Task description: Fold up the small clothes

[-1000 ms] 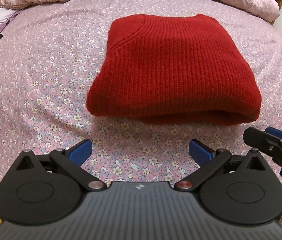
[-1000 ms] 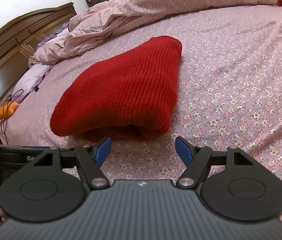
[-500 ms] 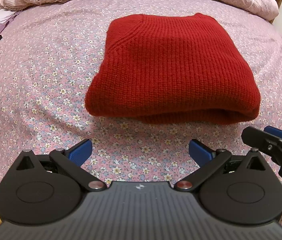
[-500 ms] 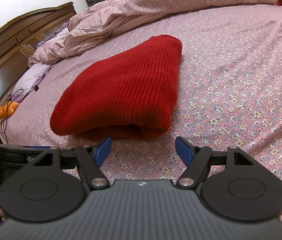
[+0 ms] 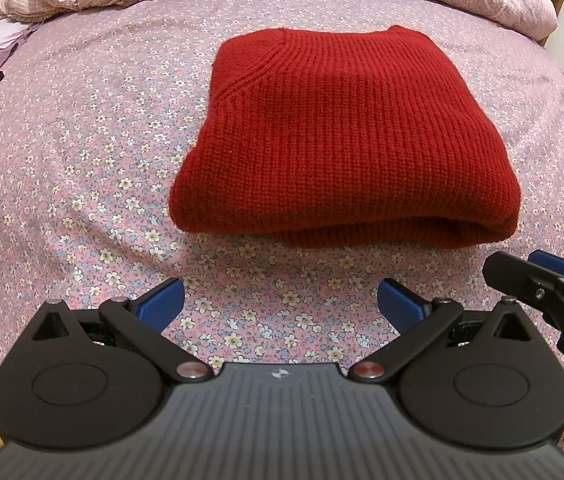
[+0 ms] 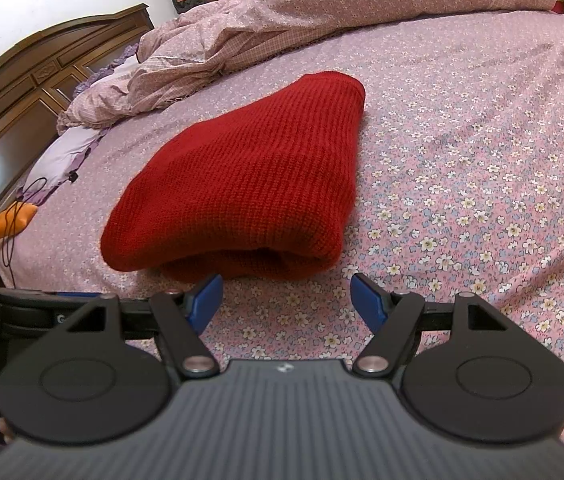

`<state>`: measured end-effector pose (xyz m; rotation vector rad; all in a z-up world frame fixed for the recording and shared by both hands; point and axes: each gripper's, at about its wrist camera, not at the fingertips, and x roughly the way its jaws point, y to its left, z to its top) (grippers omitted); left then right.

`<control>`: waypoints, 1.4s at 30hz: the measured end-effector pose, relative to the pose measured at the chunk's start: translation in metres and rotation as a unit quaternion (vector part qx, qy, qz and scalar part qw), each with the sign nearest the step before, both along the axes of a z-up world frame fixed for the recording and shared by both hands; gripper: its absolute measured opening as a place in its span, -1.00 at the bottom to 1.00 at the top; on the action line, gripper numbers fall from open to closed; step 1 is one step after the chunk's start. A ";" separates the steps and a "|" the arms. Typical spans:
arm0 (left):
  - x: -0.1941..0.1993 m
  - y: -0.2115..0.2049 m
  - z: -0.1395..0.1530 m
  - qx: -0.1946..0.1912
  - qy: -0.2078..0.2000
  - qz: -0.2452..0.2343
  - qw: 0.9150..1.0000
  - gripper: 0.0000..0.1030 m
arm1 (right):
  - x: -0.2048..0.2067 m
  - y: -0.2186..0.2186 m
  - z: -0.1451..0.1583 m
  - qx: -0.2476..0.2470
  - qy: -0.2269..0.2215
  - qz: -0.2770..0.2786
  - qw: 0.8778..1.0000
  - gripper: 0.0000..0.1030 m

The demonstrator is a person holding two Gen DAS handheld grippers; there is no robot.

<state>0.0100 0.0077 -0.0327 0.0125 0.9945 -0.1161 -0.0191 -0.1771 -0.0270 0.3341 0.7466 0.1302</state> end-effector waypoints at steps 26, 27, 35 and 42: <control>0.000 -0.001 0.002 0.000 0.000 0.003 1.000 1.00 | 0.000 0.000 0.000 0.000 0.001 0.000 1.000 0.41; -0.001 -0.002 0.003 0.000 -0.001 0.003 1.000 1.00 | 0.000 0.000 -0.001 0.000 0.001 0.000 1.000 0.41; -0.003 -0.003 0.002 -0.003 -0.003 -0.007 1.000 1.00 | 0.002 -0.001 -0.002 0.001 0.002 0.000 1.000 0.41; -0.003 -0.003 0.001 -0.002 -0.001 -0.009 1.000 1.00 | 0.002 -0.001 -0.002 0.001 0.003 0.000 1.000 0.41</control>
